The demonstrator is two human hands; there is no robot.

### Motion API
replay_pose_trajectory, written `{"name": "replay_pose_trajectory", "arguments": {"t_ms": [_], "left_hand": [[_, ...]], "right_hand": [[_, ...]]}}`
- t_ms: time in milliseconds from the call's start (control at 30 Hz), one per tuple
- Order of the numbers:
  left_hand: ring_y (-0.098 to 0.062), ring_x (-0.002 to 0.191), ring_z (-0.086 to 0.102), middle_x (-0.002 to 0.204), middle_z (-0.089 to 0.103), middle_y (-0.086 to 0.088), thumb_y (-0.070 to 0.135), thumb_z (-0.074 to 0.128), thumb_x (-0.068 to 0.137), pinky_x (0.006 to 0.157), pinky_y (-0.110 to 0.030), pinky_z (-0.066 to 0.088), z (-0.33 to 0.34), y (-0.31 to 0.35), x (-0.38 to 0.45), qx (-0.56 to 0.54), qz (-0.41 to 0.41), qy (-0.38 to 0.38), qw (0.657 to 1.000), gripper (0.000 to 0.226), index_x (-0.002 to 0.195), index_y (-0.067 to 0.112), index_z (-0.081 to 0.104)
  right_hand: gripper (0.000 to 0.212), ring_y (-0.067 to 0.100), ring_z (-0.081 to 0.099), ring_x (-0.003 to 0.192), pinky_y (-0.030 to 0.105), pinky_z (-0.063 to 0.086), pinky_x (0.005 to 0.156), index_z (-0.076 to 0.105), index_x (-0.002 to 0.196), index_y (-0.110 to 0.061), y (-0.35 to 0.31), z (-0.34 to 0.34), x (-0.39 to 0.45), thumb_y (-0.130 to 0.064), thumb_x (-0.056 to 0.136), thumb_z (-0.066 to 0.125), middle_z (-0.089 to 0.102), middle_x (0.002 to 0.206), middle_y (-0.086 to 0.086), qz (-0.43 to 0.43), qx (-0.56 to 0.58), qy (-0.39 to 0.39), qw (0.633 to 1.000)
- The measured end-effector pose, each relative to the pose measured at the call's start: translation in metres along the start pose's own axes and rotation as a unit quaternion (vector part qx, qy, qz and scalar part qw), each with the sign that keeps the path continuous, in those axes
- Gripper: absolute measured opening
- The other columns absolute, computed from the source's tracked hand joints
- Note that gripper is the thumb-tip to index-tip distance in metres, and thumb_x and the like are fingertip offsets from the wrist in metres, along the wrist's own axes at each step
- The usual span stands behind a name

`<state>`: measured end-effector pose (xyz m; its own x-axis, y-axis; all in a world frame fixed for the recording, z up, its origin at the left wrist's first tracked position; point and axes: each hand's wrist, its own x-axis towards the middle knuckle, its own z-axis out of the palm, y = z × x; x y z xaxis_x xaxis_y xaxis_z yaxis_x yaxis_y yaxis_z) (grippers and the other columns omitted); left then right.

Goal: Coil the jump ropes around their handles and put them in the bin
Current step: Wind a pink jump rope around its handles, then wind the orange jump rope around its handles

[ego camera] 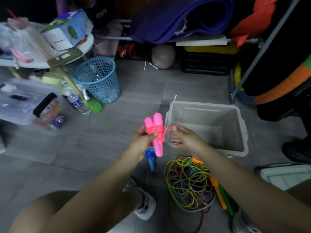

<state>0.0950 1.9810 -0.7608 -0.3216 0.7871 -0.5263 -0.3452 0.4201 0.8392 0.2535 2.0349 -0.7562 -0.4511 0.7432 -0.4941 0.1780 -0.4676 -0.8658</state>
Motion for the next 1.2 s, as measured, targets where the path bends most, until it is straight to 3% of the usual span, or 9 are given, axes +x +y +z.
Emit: {"name": "replay_pose_trajectory", "arguments": {"t_ms": [167,267,333,400,533,700,900,1100,1200], "left_hand": [[-0.016,0.062,0.067,0.104,0.063,-0.021,-0.010,0.060,0.084,0.059,-0.028,0.058,-0.032,-0.047,0.033,-0.030,-0.044,0.065,0.996,0.058,0.136,0.011,0.043],[-0.019,0.063,0.064,0.104,0.063,-0.022,-0.012,0.058,0.085,0.056,-0.028,0.056,-0.053,-0.081,0.058,-0.006,-0.070,0.101,0.992,0.053,0.132,0.011,0.044],[-0.014,0.058,0.062,0.084,0.070,-0.011,-0.012,0.057,0.086,0.056,-0.029,0.053,-0.065,-0.105,0.074,0.030,-0.078,0.139,0.987,0.037,0.117,0.007,0.053],[-0.008,0.055,0.059,0.069,0.070,-0.002,-0.008,0.058,0.087,0.062,-0.029,0.046,-0.072,-0.122,0.086,0.056,-0.088,0.189,0.976,0.023,0.099,0.011,0.059],[-0.017,0.079,0.058,0.102,0.068,-0.019,0.005,0.067,0.084,0.056,-0.017,0.040,-0.095,-0.159,0.112,0.145,-0.097,0.224,0.959,0.035,0.118,0.003,0.060],[-0.012,0.071,0.057,0.092,0.066,-0.006,0.003,0.067,0.082,0.047,-0.003,0.037,-0.112,-0.197,0.142,0.191,-0.104,0.217,0.952,0.037,0.118,0.007,0.062],[-0.014,0.086,0.060,0.109,0.069,-0.012,0.003,0.063,0.086,0.055,-0.003,0.042,-0.113,-0.221,0.164,0.161,-0.090,0.217,0.959,0.045,0.130,0.012,0.058],[-0.009,0.100,0.056,0.122,0.063,-0.006,0.001,0.063,0.087,0.064,-0.001,0.040,-0.102,-0.221,0.179,0.147,-0.084,0.214,0.962,0.057,0.140,0.010,0.045],[-0.007,0.096,0.058,0.123,0.065,-0.005,0.011,0.063,0.085,0.075,-0.013,0.041,-0.099,-0.221,0.185,0.175,-0.107,0.221,0.953,0.062,0.143,0.020,0.043]], "right_hand": [[0.042,0.034,0.055,0.118,0.033,0.048,0.082,0.039,0.139,-0.016,0.047,0.037,0.038,-0.023,0.099,0.045,0.054,0.123,0.008,0.060,0.022,0.004,0.998],[0.042,0.030,0.060,0.105,0.027,0.047,0.070,0.037,0.140,-0.017,0.083,0.054,0.068,-0.020,0.099,0.044,0.054,0.127,0.014,0.108,0.021,-0.001,0.994],[0.041,0.036,0.058,0.110,0.028,0.046,0.067,0.037,0.140,-0.014,0.111,0.065,0.091,-0.019,0.100,0.043,0.054,0.128,0.019,0.143,0.009,0.007,0.990],[0.039,0.038,0.055,0.114,0.039,0.049,0.079,0.041,0.138,-0.014,0.143,0.073,0.115,-0.020,0.100,0.043,0.055,0.129,0.019,0.155,-0.046,0.002,0.987],[0.046,0.021,0.050,0.117,0.029,0.036,0.102,0.037,0.142,-0.012,0.187,0.079,0.149,-0.016,0.097,0.048,0.051,0.123,0.005,0.150,-0.158,-0.014,0.976],[0.055,0.031,0.039,0.133,0.034,0.031,0.109,0.035,0.144,-0.011,0.235,0.082,0.178,-0.020,0.094,0.056,0.037,0.146,0.021,0.089,-0.280,-0.015,0.956],[0.067,0.029,0.050,0.125,0.049,0.041,0.102,0.020,0.149,-0.028,0.266,0.080,0.194,-0.033,0.092,0.054,0.047,0.141,0.013,0.107,-0.220,0.006,0.969],[0.064,0.023,0.040,0.134,0.046,0.035,0.109,0.021,0.149,-0.022,0.250,0.082,0.204,-0.024,0.094,0.054,0.035,0.151,0.006,0.075,-0.188,0.048,0.978],[0.065,0.021,0.033,0.139,0.042,0.030,0.112,0.018,0.150,-0.021,0.245,0.078,0.206,-0.021,0.094,0.053,0.024,0.156,0.003,0.076,-0.225,0.031,0.971]]}}
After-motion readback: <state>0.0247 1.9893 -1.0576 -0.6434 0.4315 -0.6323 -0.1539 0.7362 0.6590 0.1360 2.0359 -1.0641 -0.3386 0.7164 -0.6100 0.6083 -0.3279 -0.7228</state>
